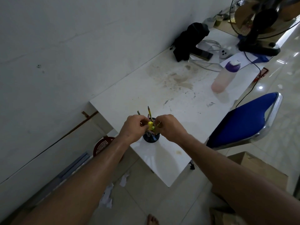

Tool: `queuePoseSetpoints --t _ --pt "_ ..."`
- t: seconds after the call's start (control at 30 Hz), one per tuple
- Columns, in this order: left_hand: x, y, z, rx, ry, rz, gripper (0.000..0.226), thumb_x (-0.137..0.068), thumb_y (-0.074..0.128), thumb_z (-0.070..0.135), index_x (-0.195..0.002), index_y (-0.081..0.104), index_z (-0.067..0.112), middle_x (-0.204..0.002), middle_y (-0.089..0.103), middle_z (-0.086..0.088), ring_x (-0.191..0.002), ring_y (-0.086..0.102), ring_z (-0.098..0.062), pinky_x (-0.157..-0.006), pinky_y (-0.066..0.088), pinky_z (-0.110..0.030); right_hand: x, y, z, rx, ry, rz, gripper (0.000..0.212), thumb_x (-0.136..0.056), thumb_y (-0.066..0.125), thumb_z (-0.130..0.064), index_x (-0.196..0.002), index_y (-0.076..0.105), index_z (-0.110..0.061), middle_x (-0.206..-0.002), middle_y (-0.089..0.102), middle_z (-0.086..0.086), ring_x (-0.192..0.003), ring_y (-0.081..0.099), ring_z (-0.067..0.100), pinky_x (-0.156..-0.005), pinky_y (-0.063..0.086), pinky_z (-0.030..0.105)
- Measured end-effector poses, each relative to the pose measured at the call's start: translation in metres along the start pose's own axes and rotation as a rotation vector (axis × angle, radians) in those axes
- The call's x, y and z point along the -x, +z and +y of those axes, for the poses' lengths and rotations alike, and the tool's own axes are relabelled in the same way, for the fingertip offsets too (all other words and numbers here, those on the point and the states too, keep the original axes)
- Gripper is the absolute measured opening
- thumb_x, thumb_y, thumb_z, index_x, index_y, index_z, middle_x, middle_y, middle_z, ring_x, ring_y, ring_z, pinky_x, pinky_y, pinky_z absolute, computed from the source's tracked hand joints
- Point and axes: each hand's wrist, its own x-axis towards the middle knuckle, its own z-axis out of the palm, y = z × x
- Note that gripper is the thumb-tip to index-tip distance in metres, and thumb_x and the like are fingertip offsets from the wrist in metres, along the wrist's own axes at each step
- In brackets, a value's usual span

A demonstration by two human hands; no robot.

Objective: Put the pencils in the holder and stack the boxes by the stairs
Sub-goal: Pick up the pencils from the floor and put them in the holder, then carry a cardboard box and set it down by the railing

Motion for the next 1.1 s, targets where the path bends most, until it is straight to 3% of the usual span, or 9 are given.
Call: queuePoseSetpoints --t 0.07,0.2,0.47,0.6,0.77,0.97,1.1 --pt "-0.002 0.002 -0.001 -0.049 0.033 -0.040 0.022 -0.086 0.068 0.017 -0.108 0.074 0.016 -0.102 0.073 0.000 -0.087 0.066 -0.010 -0.078 0.052 -0.022 0.000 0.002 0.000 -0.014 -0.008 0.004 0.010 -0.085 0.064 -0.009 -0.091 0.072 -0.007 -0.085 0.070 0.011 -0.077 0.063 0.027 -0.069 0.052 0.039" --pt "-0.001 -0.002 -0.002 -0.070 0.054 0.001 0.022 -0.089 0.062 0.011 -0.107 0.074 0.013 -0.098 0.073 -0.002 -0.083 0.064 -0.011 -0.075 0.051 -0.025 0.000 0.000 0.000 -0.037 -0.025 0.093 0.016 -0.088 0.056 -0.007 -0.083 0.070 -0.002 -0.079 0.067 0.013 -0.074 0.060 0.029 -0.067 0.047 0.041" --pt "0.024 -0.029 -0.016 -0.016 0.127 0.116 0.018 -0.090 0.062 0.013 -0.106 0.071 0.013 -0.100 0.070 0.000 -0.079 0.062 -0.008 -0.074 0.053 -0.027 0.000 -0.006 -0.033 -0.116 -0.077 0.233 0.015 -0.090 0.059 -0.009 -0.096 0.072 -0.005 -0.088 0.071 0.007 -0.073 0.059 0.016 -0.066 0.045 0.026" --pt "0.050 -0.055 -0.040 -0.084 0.175 0.133 0.033 -0.091 0.061 0.021 -0.124 0.061 0.019 -0.119 0.060 0.003 -0.097 0.057 -0.007 -0.083 0.048 -0.024 0.000 0.007 -0.069 -0.120 -0.156 0.182 0.021 -0.093 0.059 -0.021 -0.107 0.069 -0.010 -0.097 0.070 0.004 -0.084 0.064 0.016 -0.077 0.054 0.032" --pt "0.095 -0.088 -0.083 -0.258 0.225 0.107 0.059 -0.086 0.062 0.031 -0.141 0.043 0.019 -0.142 0.043 0.003 -0.124 0.047 -0.018 -0.103 0.039 -0.029 0.011 0.037 -0.118 0.002 -0.253 0.145 0.035 -0.094 0.058 -0.031 -0.123 0.061 -0.012 -0.124 0.062 0.005 -0.119 0.053 0.021 -0.096 0.042 0.032" --pt "0.153 -0.110 -0.153 -0.298 0.160 0.089 0.069 -0.085 0.064 0.040 -0.145 0.038 0.017 -0.150 0.036 -0.006 -0.135 0.036 -0.024 -0.108 0.035 -0.039 0.040 0.100 -0.174 -0.003 -0.263 0.120 0.034 -0.091 0.062 -0.020 -0.122 0.060 -0.004 -0.124 0.060 0.012 -0.118 0.051 0.029 -0.096 0.038 0.030" --pt "0.187 -0.110 -0.206 -0.283 0.113 0.054 0.069 -0.083 0.068 0.039 -0.142 0.041 0.016 -0.148 0.036 -0.005 -0.131 0.041 -0.026 -0.107 0.038 -0.041 0.055 0.162 -0.197 -0.032 -0.211 0.056 0.032 -0.093 0.058 -0.021 -0.120 0.060 -0.005 -0.121 0.061 0.014 -0.112 0.054 0.032 -0.094 0.045 0.043"
